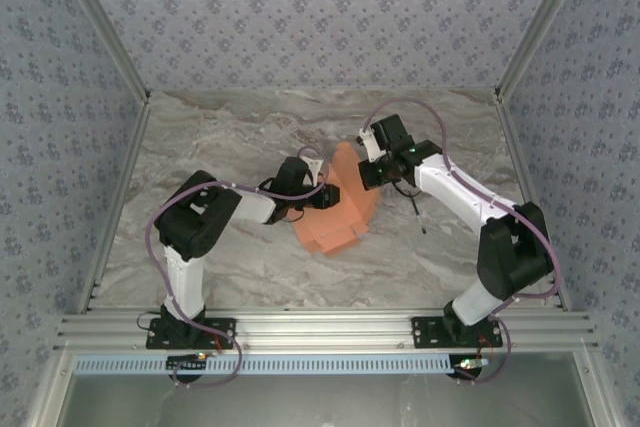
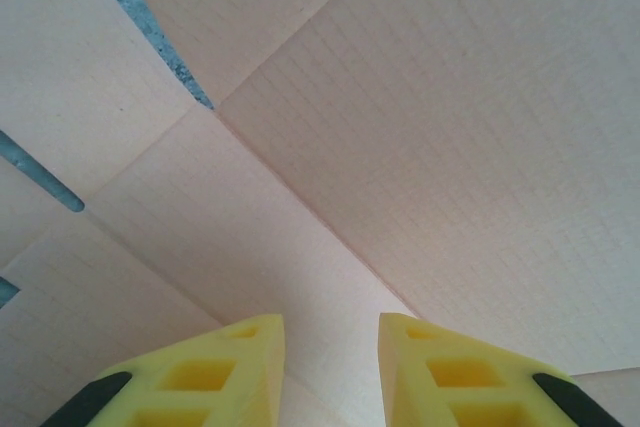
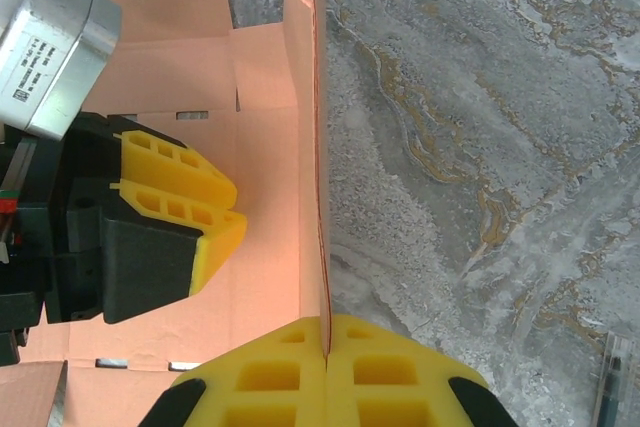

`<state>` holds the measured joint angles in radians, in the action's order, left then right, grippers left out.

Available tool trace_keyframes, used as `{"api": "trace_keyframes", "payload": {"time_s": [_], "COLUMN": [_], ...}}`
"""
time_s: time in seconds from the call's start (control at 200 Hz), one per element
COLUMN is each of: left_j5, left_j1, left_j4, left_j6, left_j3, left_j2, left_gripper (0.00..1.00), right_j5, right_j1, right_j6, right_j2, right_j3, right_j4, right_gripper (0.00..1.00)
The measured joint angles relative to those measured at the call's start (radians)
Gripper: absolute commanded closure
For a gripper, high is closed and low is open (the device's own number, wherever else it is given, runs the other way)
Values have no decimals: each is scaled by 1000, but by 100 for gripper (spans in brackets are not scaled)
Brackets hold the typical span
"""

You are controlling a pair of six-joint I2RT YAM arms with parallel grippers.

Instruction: Fold the paper box

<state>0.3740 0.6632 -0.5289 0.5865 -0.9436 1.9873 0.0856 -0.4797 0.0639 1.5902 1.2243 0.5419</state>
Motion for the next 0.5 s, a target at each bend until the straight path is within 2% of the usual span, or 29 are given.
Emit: {"api": "trace_keyframes", "payload": {"time_s": [0.505], "left_j5": [-14], "left_j1": [0], "left_j4": [-61], "left_j6": [45], "left_j3": [0], "left_j2": [21], "left_gripper": [70], "right_j5": [-30], "right_j1": [-102], "right_j6": [23], "right_j2": [35], "right_j3": [8], "right_j4": [-55], "right_gripper": [100]}}
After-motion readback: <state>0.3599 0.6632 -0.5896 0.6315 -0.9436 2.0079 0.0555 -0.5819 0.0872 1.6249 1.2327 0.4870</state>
